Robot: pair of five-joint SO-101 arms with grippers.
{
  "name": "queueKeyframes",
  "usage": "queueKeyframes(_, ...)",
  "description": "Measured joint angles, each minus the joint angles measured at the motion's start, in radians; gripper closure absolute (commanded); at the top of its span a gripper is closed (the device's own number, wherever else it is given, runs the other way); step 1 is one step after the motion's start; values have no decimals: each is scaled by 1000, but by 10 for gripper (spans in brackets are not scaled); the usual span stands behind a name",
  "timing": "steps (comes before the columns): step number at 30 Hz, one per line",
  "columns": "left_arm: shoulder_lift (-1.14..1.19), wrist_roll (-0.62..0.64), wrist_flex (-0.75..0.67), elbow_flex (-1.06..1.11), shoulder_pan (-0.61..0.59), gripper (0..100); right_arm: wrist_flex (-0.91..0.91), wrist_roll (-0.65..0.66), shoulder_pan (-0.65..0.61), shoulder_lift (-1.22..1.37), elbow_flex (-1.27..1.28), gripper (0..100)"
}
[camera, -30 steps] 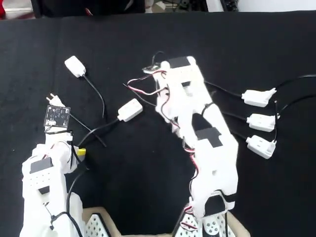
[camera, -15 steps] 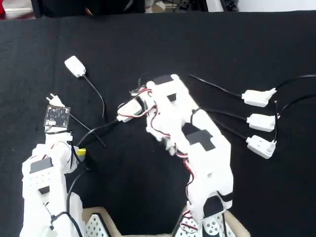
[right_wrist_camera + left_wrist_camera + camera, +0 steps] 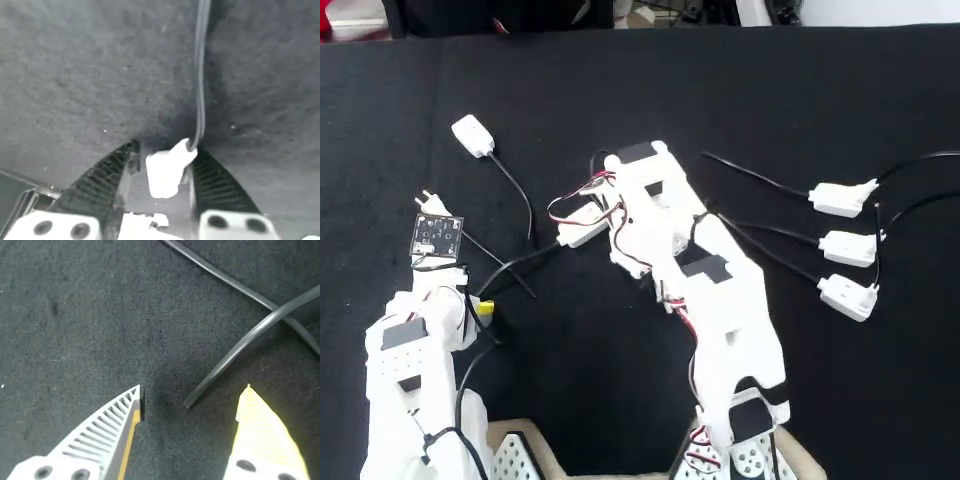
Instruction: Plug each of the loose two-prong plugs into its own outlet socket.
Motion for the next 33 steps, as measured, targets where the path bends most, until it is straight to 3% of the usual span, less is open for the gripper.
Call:
queueKeyframes(14, 0, 0, 0, 0, 0, 701, 2, -2, 9, 18, -58, 828)
queueKeyframes(23, 0, 0, 0, 0, 0, 701, 2, 0, 57, -164, -57, 828)
queueKeyframes(33, 0, 0, 0, 0, 0, 701, 2, 2, 54, -319, 152, 828)
